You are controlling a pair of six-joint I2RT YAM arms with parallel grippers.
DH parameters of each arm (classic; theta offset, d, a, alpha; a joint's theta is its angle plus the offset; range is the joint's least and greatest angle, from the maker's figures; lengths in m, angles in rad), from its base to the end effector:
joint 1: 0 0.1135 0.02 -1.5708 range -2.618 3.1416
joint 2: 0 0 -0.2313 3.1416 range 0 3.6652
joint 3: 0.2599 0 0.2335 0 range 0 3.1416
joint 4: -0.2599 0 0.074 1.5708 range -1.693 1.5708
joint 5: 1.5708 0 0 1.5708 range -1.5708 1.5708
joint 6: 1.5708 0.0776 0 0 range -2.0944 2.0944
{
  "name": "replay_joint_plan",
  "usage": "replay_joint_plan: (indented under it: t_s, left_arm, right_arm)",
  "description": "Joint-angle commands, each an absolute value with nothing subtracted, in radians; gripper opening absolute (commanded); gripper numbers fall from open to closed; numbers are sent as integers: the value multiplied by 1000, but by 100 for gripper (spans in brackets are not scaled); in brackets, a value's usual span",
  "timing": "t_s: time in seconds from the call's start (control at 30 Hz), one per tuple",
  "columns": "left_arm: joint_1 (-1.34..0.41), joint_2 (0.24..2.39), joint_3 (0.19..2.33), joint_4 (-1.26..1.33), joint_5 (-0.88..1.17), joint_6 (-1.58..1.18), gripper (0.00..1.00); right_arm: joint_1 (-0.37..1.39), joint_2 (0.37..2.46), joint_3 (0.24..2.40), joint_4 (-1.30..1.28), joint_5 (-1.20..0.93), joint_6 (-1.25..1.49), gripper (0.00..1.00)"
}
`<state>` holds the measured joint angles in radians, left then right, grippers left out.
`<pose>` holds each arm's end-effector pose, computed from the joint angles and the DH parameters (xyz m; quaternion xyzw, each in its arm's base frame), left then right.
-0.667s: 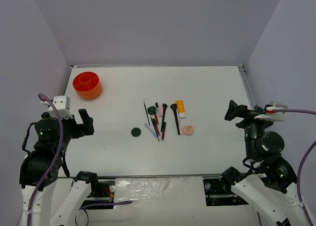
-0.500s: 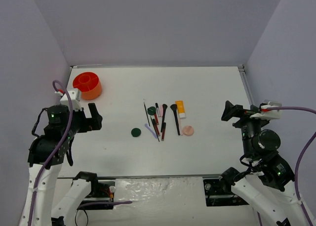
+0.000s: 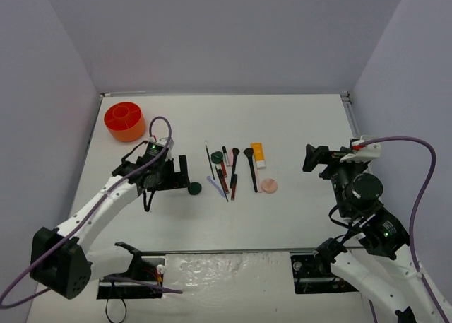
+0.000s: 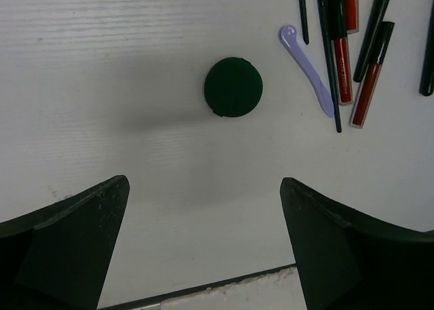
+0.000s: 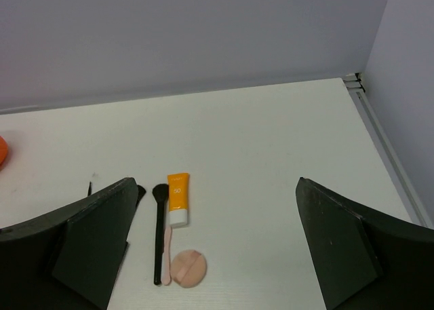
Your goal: Organize the makeup
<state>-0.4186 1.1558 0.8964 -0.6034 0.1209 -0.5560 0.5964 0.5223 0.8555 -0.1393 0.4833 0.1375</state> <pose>0.2323 -0.1136 0.2105 -0.0434 0.9355 -0.2121 0.2792 0.1470 0.0562 0.3869 0.0397 0.6427 0.1271 0.7544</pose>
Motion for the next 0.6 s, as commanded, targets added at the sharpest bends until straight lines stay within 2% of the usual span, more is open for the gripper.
replay_joint_plan:
  t_s: [0.0,0.33,0.4,0.5,0.57]
  left_arm:
    - [-452,1282,902,-401,53,-658,86]
    - [-451,1524,944,-303,10,-636,53]
    - [-449,1554,951,-283,10,-613,42]
    - [-449,1572,952,-255,39,-591,35]
    - [-448,1578,950,-241,52,-579,35]
  right_arm:
    - [602,519,838,-72,468,165,100]
    - [603,490,825,-72,463,167,100]
    - [604,484,825,-72,464,167,100]
    - [604,480,822,-72,468,165,100]
    - [604,481,823,-72,468,165,100]
